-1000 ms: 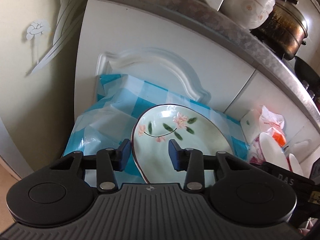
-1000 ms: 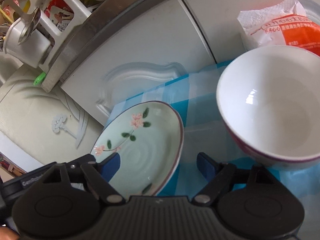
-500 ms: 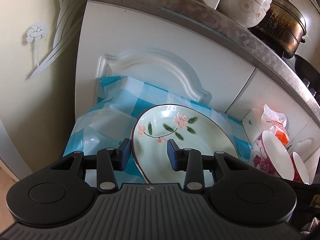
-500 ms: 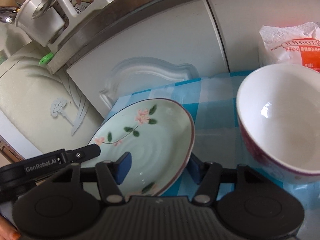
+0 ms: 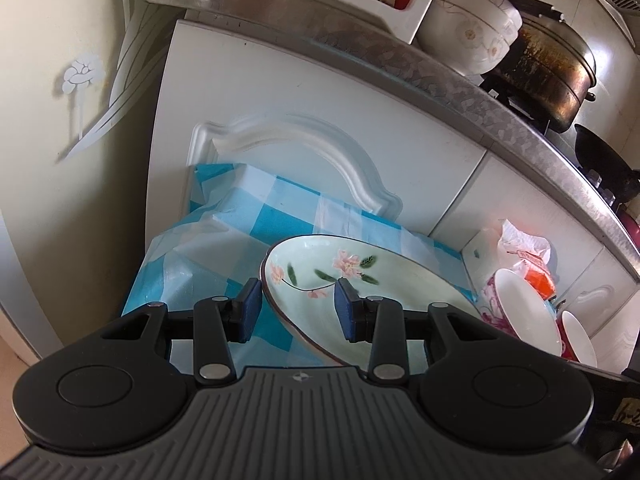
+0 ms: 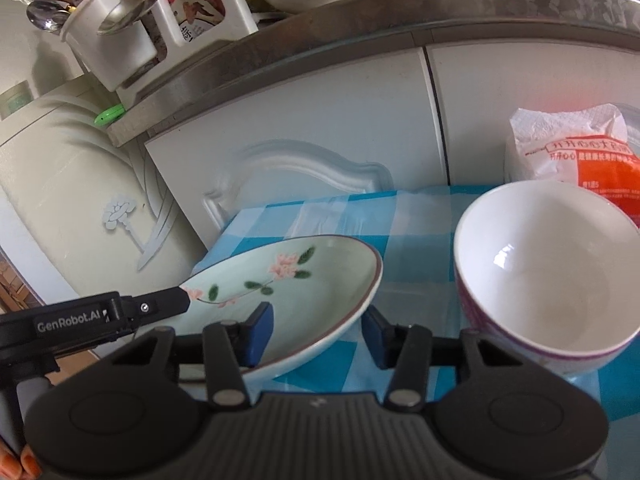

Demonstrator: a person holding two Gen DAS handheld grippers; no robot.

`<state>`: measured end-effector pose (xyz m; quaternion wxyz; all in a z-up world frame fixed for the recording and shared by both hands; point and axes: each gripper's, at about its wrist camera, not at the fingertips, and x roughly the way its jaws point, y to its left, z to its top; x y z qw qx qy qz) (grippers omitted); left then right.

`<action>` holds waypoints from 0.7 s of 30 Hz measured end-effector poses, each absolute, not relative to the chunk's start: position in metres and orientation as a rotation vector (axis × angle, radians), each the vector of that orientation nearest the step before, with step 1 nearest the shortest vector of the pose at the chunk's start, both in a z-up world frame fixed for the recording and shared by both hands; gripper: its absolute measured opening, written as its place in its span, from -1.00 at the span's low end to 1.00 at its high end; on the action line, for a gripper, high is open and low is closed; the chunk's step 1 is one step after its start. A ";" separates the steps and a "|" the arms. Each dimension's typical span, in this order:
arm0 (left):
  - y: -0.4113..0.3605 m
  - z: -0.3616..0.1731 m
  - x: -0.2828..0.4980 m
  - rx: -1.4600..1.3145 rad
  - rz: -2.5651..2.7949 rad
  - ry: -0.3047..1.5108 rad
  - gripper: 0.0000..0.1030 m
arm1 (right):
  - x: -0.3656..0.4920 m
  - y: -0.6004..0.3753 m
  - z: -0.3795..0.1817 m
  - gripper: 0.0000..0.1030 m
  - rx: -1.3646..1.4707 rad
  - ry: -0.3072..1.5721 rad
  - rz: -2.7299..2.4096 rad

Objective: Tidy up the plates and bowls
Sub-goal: 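Lift the green plate and carry it toward the large white plate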

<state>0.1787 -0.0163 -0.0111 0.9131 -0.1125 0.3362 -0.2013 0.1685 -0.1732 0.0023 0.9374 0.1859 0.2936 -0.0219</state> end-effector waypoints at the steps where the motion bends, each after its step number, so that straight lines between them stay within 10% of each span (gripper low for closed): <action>1: -0.016 -0.010 0.176 -0.232 -0.416 0.690 -0.18 | 0.166 -0.173 0.004 -0.05 0.376 0.594 -0.045; 21: 0.002 0.036 0.074 -0.270 -0.438 0.608 -0.18 | 0.052 -0.153 0.048 -0.05 0.363 0.501 0.013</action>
